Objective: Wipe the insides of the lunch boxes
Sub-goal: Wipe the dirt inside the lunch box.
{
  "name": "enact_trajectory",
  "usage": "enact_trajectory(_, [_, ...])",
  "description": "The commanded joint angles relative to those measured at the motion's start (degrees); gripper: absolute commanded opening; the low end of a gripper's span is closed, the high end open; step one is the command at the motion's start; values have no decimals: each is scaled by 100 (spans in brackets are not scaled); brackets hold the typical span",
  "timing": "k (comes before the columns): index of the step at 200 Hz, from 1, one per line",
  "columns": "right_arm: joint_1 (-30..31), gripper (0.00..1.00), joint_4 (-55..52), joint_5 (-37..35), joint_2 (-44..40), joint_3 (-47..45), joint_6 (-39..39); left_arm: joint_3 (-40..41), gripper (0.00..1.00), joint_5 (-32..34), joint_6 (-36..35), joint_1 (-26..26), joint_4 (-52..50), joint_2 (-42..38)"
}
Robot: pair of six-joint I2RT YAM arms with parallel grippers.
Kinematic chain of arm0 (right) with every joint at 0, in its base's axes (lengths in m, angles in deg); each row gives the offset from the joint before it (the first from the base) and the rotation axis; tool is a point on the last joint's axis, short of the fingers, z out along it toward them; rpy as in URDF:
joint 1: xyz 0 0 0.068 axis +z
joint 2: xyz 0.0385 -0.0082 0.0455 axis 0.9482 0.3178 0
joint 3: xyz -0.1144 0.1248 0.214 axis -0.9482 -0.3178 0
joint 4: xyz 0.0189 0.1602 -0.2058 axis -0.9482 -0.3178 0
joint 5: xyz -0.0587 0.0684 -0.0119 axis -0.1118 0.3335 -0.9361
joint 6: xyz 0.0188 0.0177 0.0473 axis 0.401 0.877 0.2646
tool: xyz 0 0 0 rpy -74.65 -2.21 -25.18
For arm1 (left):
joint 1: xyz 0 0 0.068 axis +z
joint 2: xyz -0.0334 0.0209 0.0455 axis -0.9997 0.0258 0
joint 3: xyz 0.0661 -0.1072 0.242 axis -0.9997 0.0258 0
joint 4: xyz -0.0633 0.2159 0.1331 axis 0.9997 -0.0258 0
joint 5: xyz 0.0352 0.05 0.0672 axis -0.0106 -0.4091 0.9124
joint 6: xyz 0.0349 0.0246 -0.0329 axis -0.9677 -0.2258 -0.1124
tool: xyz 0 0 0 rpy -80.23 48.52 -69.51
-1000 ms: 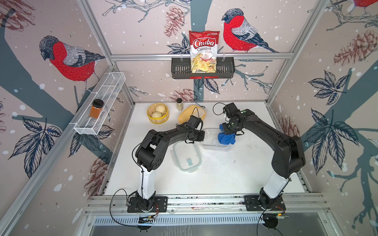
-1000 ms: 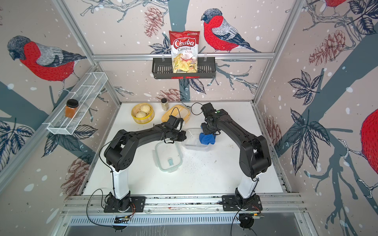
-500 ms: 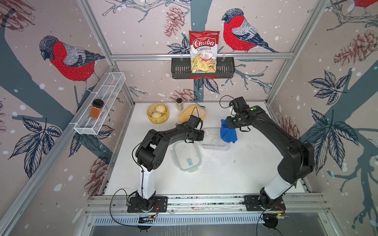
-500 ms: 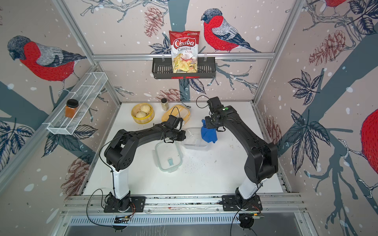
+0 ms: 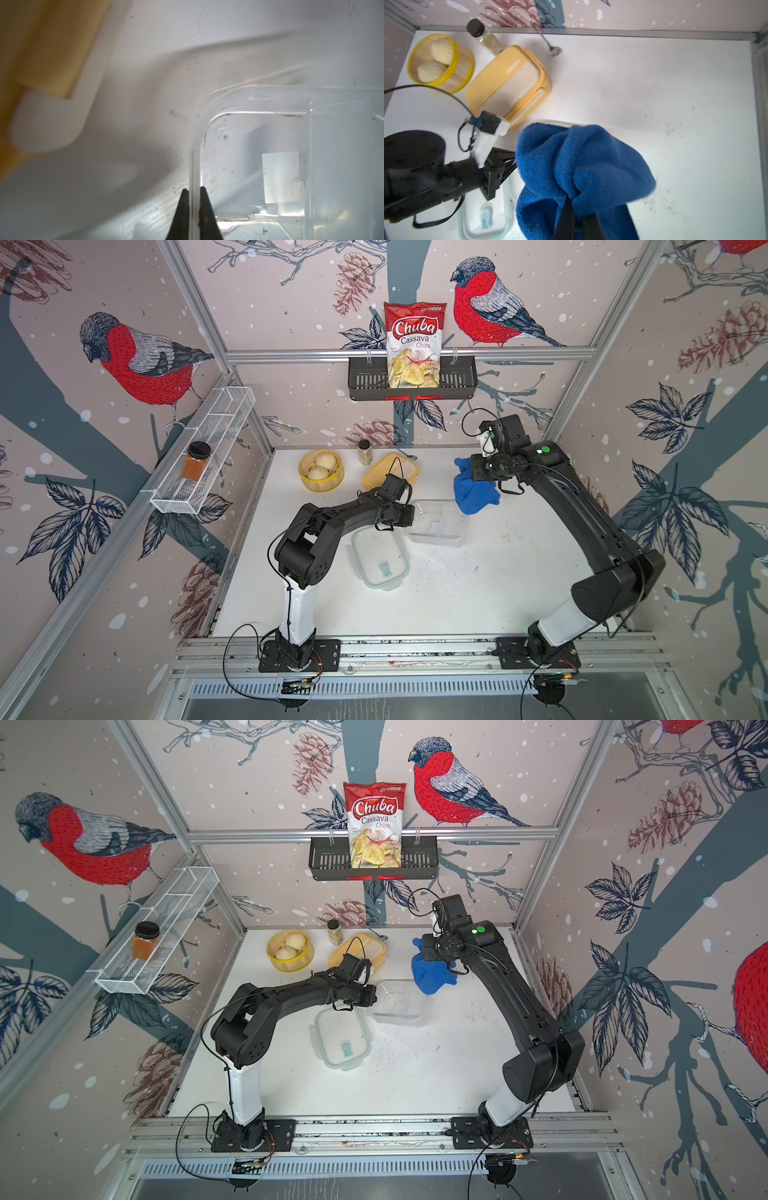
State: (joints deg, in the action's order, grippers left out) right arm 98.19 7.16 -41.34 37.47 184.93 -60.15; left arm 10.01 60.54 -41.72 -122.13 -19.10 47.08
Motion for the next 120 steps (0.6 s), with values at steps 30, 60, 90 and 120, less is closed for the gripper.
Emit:
enact_trajectory(30, [322,0,429,97,-269,-1489,890,262,0,-85,355,-6,122,-275])
enact_trajectory(60, [301,0,1021,188,-207,-2080,1029,433,0,-95,487,-30,309,-454])
enact_trajectory(90, [366,0,1400,349,232,-2175,1108,414,0,-63,518,-124,335,-473])
enact_trajectory(120, [513,0,1458,224,759,-2237,1228,421,0,-89,590,-172,416,-446])
